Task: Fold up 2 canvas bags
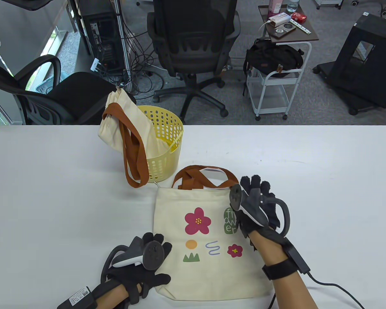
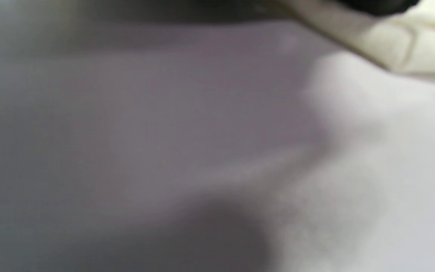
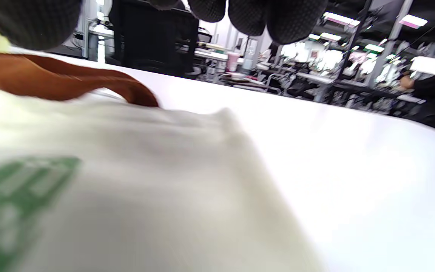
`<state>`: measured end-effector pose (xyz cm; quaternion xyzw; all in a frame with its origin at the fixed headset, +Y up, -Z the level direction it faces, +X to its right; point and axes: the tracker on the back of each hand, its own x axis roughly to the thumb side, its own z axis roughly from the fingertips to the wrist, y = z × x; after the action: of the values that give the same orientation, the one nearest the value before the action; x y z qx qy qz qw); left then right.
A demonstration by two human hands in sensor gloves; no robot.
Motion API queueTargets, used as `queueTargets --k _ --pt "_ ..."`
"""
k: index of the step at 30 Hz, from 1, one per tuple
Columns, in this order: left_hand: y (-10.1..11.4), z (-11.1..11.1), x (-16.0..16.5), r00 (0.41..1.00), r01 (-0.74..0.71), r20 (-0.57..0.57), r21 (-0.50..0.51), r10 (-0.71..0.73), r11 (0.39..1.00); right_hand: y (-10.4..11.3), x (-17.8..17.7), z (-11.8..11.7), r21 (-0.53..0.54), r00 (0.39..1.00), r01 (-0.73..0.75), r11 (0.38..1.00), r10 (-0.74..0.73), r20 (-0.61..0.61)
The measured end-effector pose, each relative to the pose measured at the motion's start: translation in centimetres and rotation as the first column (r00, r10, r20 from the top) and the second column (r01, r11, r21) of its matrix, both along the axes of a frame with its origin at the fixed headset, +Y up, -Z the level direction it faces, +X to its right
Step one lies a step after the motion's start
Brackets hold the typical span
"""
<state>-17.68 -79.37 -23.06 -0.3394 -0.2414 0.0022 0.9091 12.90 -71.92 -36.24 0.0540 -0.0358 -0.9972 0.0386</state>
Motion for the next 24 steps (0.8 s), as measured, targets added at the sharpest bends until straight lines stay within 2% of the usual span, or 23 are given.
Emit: queueTargets --k 6,9,12,17,21,23,24 --pt "-0.1 0.0 -0.1 1.0 -0.006 -0.002 -0.007 0.006 1.0 0.8 -4.3 -3.8 -0.138 0.987 0.112 0.984 -0.126 -0.1" --pt "-0.1 0.0 -0.1 1.0 -0.011 -0.003 -0.01 0.01 1.0 0.5 -6.3 -5.7 -0.196 0.991 0.055 0.979 -0.077 -0.107" --pt "-0.2 -0.1 -0.1 1.0 -0.016 -0.005 -0.013 0.016 1.0 -0.2 -7.5 -7.7 -0.195 0.993 -0.014 0.981 -0.01 -0.122" --pt "-0.4 -0.2 -0.3 0.999 -0.033 -0.012 -0.024 0.033 0.999 -1.9 -8.8 -11.3 -0.261 0.993 -0.067 0.963 0.039 -0.111" --pt "-0.5 -0.2 -0.4 0.999 -0.041 -0.016 -0.03 0.041 0.999 -2.7 -9.6 -13.0 -0.284 0.991 -0.089 0.955 0.055 -0.124" --pt "-0.4 -0.1 -0.3 1.0 -0.027 -0.009 -0.006 0.027 1.0 -2.9 -9.9 -13.6 -0.267 0.991 -0.032 0.963 -0.004 -0.131" --pt "-0.4 -0.1 -0.2 1.0 -0.017 -0.004 0.004 0.017 1.0 -2.9 -10.0 -13.7 -0.213 0.991 -0.03 0.977 0.001 -0.136"
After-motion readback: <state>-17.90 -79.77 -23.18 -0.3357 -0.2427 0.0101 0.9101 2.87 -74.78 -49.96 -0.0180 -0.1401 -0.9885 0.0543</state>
